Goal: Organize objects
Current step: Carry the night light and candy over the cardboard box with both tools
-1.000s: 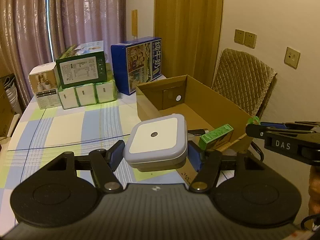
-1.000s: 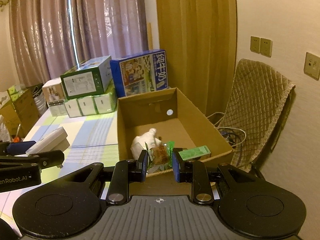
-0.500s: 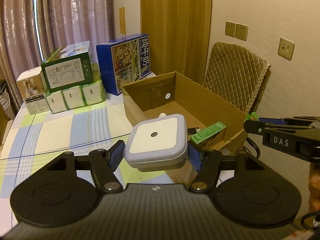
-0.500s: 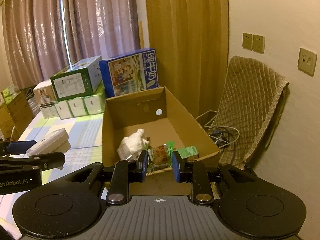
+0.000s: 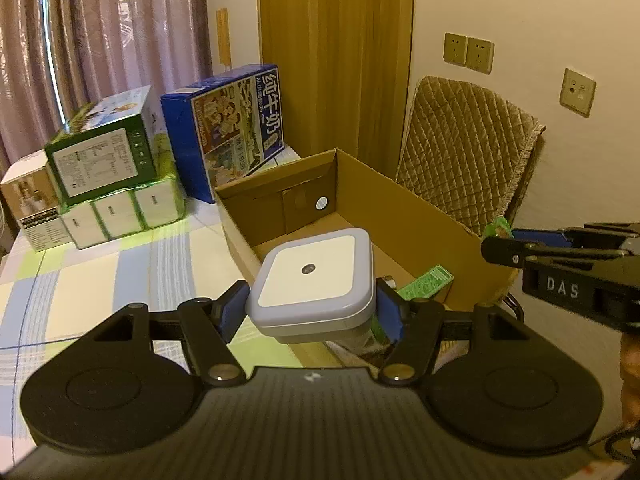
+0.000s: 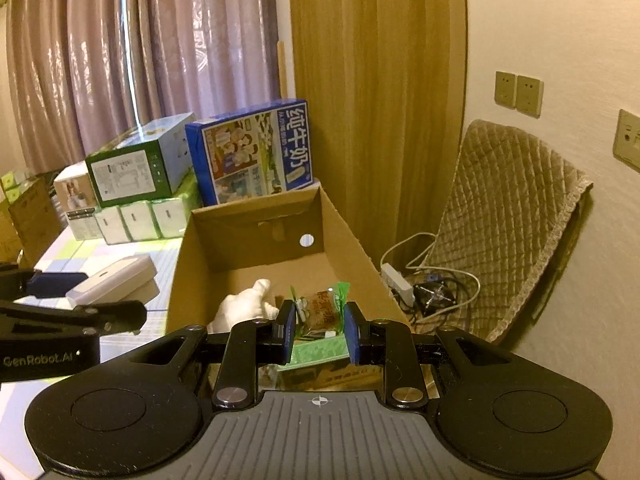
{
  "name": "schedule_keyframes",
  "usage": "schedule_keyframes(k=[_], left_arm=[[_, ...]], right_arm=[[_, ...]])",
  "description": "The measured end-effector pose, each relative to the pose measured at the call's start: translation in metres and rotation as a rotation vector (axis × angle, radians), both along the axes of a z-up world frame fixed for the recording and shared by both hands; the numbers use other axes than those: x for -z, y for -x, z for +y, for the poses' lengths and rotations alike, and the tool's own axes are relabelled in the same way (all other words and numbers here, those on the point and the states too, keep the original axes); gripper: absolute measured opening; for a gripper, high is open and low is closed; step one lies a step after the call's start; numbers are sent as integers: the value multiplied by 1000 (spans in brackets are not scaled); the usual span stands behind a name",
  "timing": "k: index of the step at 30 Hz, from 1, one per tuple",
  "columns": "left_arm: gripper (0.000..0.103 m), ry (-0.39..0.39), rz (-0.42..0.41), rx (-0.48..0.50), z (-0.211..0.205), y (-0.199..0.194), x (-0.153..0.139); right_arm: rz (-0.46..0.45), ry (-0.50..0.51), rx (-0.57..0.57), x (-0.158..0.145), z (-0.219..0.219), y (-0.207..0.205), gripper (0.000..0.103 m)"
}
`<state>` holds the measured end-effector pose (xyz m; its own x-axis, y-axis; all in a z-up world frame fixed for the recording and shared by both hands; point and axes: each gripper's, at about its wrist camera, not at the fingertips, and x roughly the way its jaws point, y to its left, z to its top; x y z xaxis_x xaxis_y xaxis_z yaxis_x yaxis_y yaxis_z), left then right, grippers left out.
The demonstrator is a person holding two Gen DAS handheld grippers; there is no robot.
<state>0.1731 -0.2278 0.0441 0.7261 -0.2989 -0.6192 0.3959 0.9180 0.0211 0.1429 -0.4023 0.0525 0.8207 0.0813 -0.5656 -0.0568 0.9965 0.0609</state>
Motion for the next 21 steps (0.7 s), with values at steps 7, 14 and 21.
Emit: schedule_keyframes(k=[7, 14, 21], left_arm=[[62, -1, 26, 17, -17, -41, 9], [62, -4, 62, 5, -25, -83, 21], [62, -16, 78, 8, -31, -113, 28]], right_arm=[[28, 12, -47, 9, -6, -35, 23], [39, 43, -105, 12, -1, -72, 23], [64, 50, -140, 20, 4, -105, 23]])
